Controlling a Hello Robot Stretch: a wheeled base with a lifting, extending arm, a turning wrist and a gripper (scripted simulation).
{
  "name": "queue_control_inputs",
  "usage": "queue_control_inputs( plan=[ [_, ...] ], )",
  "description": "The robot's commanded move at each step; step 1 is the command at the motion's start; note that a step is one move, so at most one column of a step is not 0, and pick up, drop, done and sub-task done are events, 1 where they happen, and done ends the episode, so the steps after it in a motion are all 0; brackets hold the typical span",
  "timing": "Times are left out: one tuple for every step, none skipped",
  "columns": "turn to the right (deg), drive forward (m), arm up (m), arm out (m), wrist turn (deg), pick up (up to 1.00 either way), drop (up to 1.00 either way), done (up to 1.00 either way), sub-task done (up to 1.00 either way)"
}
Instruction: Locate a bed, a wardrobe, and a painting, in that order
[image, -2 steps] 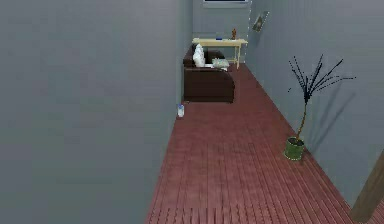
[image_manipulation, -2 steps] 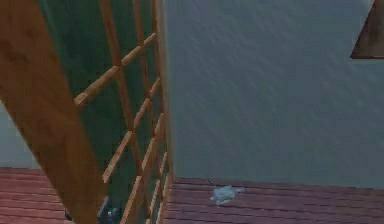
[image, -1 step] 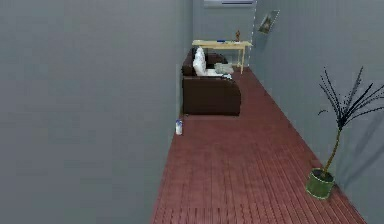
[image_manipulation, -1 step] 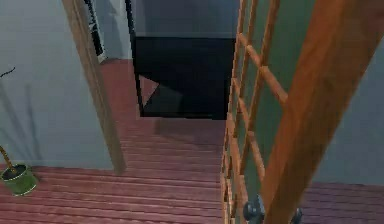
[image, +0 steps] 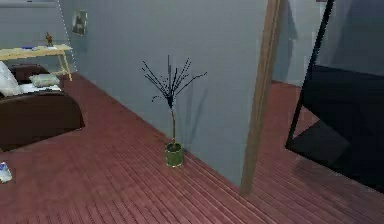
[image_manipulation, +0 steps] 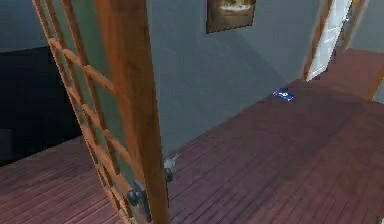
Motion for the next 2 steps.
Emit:
queue_control_inputs(
  plan=[
    [45.0,0.00,0.00,0.00,0.0,0.00,0.00,0.00,0.00],
    [15.0,0.00,0.00,0.00,0.0,0.00,0.00,0.00,0.00]
  ],
)
